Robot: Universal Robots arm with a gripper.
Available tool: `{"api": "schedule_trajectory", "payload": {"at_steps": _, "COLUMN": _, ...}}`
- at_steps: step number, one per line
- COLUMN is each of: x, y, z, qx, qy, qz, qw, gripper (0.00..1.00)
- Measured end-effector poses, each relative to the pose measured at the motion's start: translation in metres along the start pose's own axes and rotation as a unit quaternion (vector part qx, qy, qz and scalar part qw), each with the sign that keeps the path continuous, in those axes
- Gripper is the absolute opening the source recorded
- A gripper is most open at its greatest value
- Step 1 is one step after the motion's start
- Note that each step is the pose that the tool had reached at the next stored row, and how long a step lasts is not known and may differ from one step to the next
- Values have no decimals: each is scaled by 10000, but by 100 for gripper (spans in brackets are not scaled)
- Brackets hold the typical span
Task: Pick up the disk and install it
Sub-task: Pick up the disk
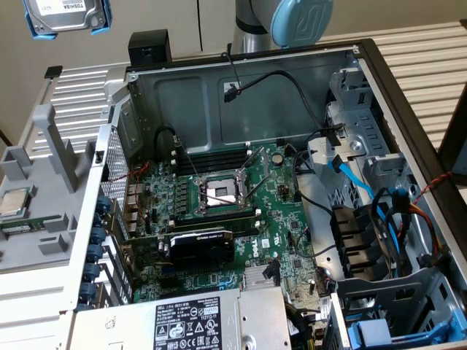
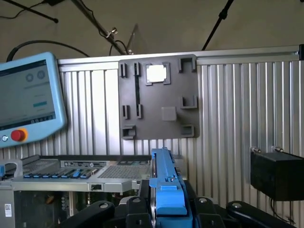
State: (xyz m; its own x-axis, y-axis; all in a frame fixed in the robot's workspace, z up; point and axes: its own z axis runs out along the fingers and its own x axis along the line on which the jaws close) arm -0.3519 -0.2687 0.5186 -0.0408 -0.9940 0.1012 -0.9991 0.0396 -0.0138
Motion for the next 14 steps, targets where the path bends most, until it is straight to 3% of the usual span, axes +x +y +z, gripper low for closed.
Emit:
{"api": "schedule_trajectory", "payload": {"at_steps": 7, "x": 157, "y": -97, "z": 21, "qx": -1, "qy": -9, "qz": 0, "qw": 10000, "gripper": 37}}
{"api": "schedule_trajectory", "payload": {"at_steps": 14, "x": 236, "y": -420, "z": 33, "qx": -1, "qy": -10, "qz": 1, "qw": 10000, "gripper": 37}}
